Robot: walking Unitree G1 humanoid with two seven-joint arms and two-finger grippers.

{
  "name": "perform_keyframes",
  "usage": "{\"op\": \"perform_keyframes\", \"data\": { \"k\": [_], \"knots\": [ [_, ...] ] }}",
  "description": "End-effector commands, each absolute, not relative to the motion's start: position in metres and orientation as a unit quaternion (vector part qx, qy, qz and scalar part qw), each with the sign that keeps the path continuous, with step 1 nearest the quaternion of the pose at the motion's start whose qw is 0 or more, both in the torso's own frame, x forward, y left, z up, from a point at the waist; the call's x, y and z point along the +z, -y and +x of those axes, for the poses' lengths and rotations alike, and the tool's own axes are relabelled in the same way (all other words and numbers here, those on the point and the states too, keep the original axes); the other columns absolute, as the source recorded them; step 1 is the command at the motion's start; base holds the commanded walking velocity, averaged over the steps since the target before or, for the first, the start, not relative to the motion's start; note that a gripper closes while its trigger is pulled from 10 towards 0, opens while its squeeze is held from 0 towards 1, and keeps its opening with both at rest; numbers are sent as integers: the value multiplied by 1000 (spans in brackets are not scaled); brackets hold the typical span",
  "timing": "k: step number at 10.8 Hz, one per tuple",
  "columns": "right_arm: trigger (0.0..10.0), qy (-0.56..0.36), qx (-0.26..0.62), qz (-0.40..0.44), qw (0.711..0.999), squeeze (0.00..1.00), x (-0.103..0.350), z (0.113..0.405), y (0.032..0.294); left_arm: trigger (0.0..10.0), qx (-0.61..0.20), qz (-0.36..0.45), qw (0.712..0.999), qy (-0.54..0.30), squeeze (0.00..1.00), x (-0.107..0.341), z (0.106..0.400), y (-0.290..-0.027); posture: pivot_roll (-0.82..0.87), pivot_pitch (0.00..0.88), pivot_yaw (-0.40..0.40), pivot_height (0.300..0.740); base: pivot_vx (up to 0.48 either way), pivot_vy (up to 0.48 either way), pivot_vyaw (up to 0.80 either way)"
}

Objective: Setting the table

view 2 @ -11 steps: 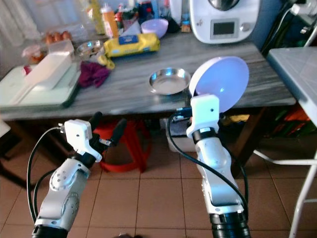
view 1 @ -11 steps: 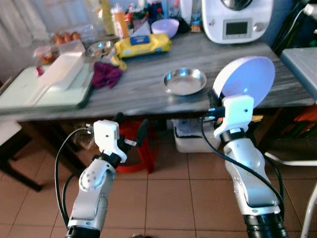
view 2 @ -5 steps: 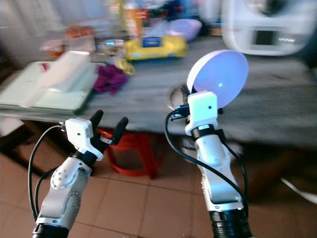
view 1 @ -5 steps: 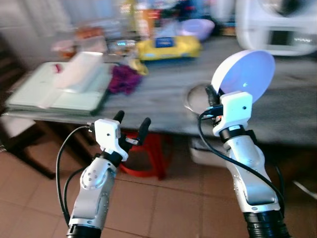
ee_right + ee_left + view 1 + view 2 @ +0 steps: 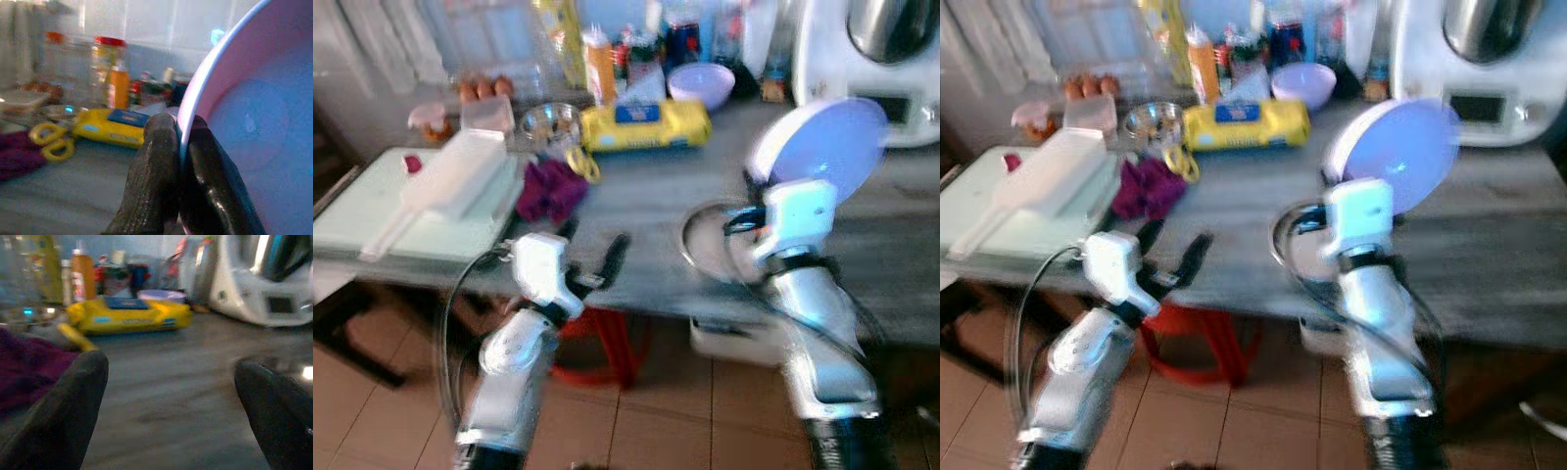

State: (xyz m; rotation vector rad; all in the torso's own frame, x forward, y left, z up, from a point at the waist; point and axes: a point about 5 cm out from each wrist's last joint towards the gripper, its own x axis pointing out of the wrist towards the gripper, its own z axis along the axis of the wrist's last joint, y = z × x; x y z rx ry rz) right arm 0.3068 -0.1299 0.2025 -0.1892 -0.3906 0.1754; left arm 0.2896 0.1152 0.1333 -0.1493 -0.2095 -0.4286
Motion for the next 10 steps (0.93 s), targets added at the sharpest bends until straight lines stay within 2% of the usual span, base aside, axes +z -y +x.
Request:
{"op": "perform_keyframes", "data": {
  "k": [1,6,10],
  "knots": [
    [10000,207,81,-100,970,0,209,306,134,10000,-222,-74,966,107,0,135,288,-111,-115,113,89,740,0,0,0],
    [10000,192,128,-140,963,0,210,315,138,10000,-229,-55,968,85,0,125,280,-120,-115,123,76,740,0,0,0],
    [10000,149,235,-173,945,0,215,338,121,10000,-285,-12,955,81,0,117,262,-123,-108,171,71,740,0,0,0]
  ]
}}
